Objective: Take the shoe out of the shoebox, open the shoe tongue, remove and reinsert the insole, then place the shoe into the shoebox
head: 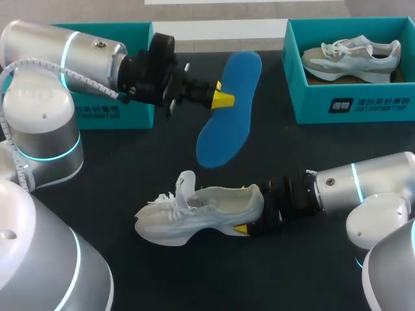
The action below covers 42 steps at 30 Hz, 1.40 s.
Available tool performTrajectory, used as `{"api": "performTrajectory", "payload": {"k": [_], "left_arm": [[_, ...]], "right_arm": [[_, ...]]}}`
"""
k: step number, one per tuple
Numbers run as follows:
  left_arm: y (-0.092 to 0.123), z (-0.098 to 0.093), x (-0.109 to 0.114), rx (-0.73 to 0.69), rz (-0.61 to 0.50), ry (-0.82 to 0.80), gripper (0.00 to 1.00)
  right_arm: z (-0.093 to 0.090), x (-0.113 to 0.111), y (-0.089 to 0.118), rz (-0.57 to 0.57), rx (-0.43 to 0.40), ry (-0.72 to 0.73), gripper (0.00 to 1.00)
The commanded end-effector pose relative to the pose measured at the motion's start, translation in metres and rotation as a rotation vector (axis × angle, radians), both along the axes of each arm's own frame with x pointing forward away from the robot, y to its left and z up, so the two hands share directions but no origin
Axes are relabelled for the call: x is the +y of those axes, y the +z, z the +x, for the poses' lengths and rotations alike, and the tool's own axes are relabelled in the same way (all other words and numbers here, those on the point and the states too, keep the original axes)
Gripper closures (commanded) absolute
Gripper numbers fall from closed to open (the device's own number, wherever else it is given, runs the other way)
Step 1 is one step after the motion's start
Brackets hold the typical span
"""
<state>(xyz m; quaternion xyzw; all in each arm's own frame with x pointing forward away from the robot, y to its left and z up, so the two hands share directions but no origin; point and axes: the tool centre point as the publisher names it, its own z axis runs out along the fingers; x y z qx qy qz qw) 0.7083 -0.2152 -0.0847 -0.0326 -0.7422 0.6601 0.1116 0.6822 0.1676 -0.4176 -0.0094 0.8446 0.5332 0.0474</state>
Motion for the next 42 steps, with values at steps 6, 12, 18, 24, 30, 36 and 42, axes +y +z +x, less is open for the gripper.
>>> {"api": "performTrajectory", "payload": {"k": [6, 12, 18, 24, 30, 36, 42], "left_arm": [[0.048, -0.002, 0.013, 0.414, -0.100, 0.100, 1.00], [0.065, -0.004, 0.010, 0.636, -0.050, 0.080, 1.00], [0.067, -0.002, 0.011, 0.681, -0.011, 0.093, 1.00], [0.067, -0.002, 0.011, 0.681, -0.011, 0.093, 1.00], [0.067, -0.002, 0.011, 0.681, -0.011, 0.093, 1.00], [0.086, -0.006, 0.006, 0.706, -0.043, 0.097, 1.00], [0.119, -0.009, -0.002, 0.711, -0.092, 0.080, 1.00]], "right_arm": [[0.001, 0.001, -0.003, -0.004, 0.000, -0.001, 1.00], [0.001, 0.001, -0.003, -0.004, 0.000, -0.001, 1.00], [0.001, 0.001, -0.003, -0.004, 0.000, -0.001, 1.00], [0.001, 0.001, -0.003, -0.004, 0.000, -0.001, 1.00], [0.001, 0.001, -0.003, -0.004, 0.000, -0.001, 1.00], [0.001, 0.001, -0.003, -0.004, 0.000, -0.001, 1.00], [0.001, 0.001, -0.003, -0.004, 0.000, -0.001, 1.00]]}}
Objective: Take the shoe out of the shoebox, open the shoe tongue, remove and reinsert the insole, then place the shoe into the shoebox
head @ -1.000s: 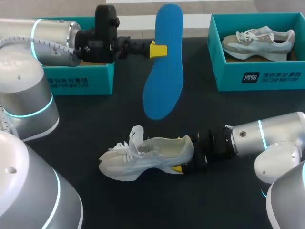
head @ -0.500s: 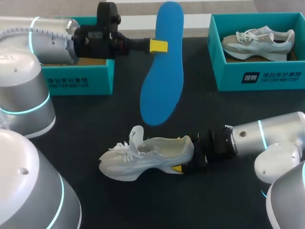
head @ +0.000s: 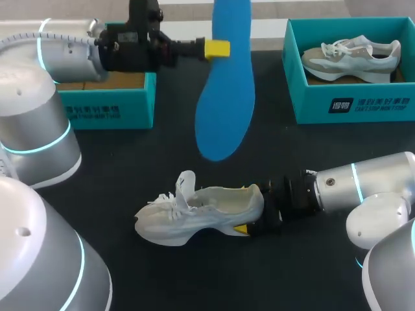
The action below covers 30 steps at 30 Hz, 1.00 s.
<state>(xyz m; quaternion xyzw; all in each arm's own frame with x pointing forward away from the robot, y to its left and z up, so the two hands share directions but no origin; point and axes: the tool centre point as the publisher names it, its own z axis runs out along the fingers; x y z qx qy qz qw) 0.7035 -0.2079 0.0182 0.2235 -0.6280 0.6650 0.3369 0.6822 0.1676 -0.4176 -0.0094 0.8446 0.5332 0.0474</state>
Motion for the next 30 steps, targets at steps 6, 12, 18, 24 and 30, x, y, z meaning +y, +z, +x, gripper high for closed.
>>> {"api": "performTrajectory", "payload": {"k": [6, 12, 18, 24, 30], "left_arm": [[0.042, -0.013, -0.020, -0.030, -0.008, -0.016, 1.00], [0.056, -0.029, -0.024, -0.038, -0.053, 0.020, 1.00], [0.059, -0.047, -0.028, 0.023, -0.072, -0.029, 1.00], [0.056, -0.060, -0.026, 0.108, -0.064, -0.043, 1.00], [0.050, -0.065, -0.024, 0.164, -0.055, -0.045, 1.00]], "right_arm": [[0.001, 0.001, -0.003, -0.004, 0.000, -0.001, 1.00], [0.001, 0.001, -0.003, -0.004, 0.000, -0.001, 1.00], [0.001, 0.001, -0.003, -0.004, 0.000, -0.001, 1.00], [0.001, 0.001, -0.003, -0.004, 0.000, -0.001, 1.00], [0.001, 0.001, -0.003, -0.004, 0.000, -0.001, 1.00]]}}
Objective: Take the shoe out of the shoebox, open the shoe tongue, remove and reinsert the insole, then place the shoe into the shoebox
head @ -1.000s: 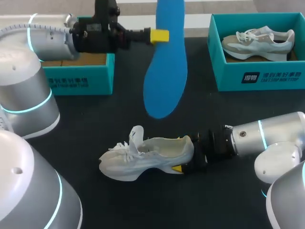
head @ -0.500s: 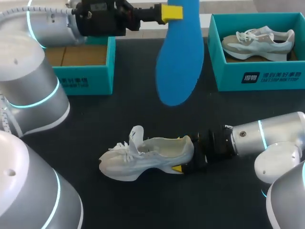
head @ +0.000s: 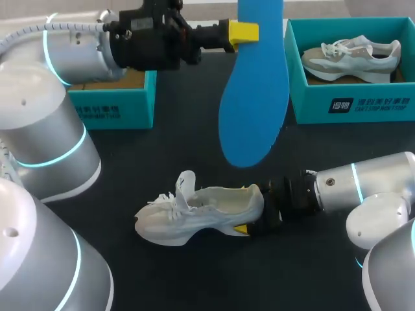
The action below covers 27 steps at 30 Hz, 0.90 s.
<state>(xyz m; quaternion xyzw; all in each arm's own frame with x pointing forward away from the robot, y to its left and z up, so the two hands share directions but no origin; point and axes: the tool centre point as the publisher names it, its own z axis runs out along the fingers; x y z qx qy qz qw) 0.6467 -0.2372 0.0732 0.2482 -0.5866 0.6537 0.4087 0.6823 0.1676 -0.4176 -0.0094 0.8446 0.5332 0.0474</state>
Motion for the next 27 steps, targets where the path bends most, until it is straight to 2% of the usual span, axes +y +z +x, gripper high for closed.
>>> {"api": "performTrajectory", "payload": {"k": [1, 24, 25, 26, 27], "left_arm": [[-0.0053, -0.0093, 0.0053, 0.009, 0.003, 0.009, 1.00], [-0.0094, -0.0115, 0.0048, 0.031, 0.013, 0.005, 1.00], [-0.0094, -0.0115, 0.0048, 0.031, 0.013, 0.005, 1.00], [-0.0094, -0.0115, 0.0048, 0.031, 0.013, 0.005, 1.00], [-0.0094, -0.0115, 0.0048, 0.031, 0.013, 0.005, 1.00]], "right_arm": [[0.0011, 0.0009, -0.0033, -0.004, 0.000, -0.001, 1.00], [0.0011, 0.0009, -0.0033, -0.004, 0.000, -0.001, 1.00], [0.0011, 0.0009, -0.0033, -0.004, 0.000, -0.001, 0.91], [0.0011, 0.0009, -0.0033, -0.004, 0.000, -0.001, 0.61], [0.0011, 0.0009, -0.0033, -0.004, 0.000, -0.001, 0.00]]}}
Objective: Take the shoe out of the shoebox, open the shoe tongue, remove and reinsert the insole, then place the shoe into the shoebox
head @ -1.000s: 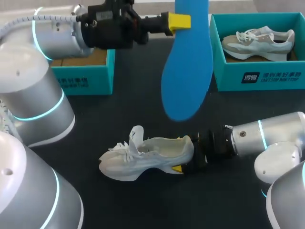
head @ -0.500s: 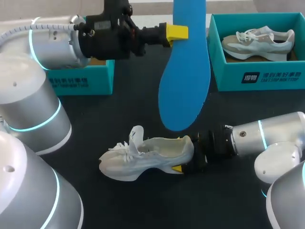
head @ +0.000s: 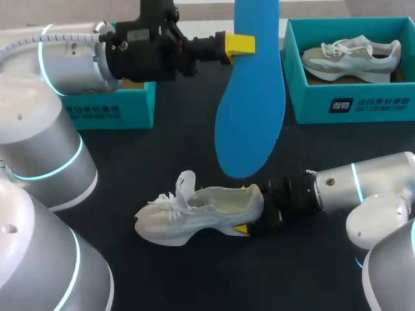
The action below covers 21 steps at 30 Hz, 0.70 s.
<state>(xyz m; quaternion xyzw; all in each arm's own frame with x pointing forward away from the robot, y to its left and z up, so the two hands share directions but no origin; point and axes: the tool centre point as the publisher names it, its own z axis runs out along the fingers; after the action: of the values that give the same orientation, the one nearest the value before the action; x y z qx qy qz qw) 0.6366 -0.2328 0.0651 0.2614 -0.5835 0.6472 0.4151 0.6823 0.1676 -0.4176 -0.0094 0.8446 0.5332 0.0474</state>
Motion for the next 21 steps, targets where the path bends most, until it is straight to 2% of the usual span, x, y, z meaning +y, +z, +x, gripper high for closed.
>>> {"api": "performTrajectory", "payload": {"k": [1, 5, 11, 15, 21], "left_arm": [[-0.001, -0.001, 0.000, 0.001, 0.002, 0.001, 1.00], [-0.001, -0.001, 0.000, 0.001, 0.002, 0.001, 1.00], [-0.001, -0.001, 0.000, 0.001, 0.002, 0.001, 1.00], [-0.001, -0.001, 0.000, 0.001, 0.002, 0.001, 1.00], [-0.001, -0.001, 0.000, 0.001, 0.002, 0.001, 1.00]], "right_arm": [[0.001, 0.001, -0.003, -0.004, 0.000, -0.001, 0.00], [0.001, 0.001, -0.003, -0.004, 0.000, -0.001, 0.00], [0.003, -0.004, 0.013, -0.052, 0.002, -0.007, 0.00], [0.004, -0.008, 0.021, -0.105, -0.013, -0.018, 0.00], [0.006, -0.022, 0.034, -0.196, 0.010, -0.037, 0.00]]}}
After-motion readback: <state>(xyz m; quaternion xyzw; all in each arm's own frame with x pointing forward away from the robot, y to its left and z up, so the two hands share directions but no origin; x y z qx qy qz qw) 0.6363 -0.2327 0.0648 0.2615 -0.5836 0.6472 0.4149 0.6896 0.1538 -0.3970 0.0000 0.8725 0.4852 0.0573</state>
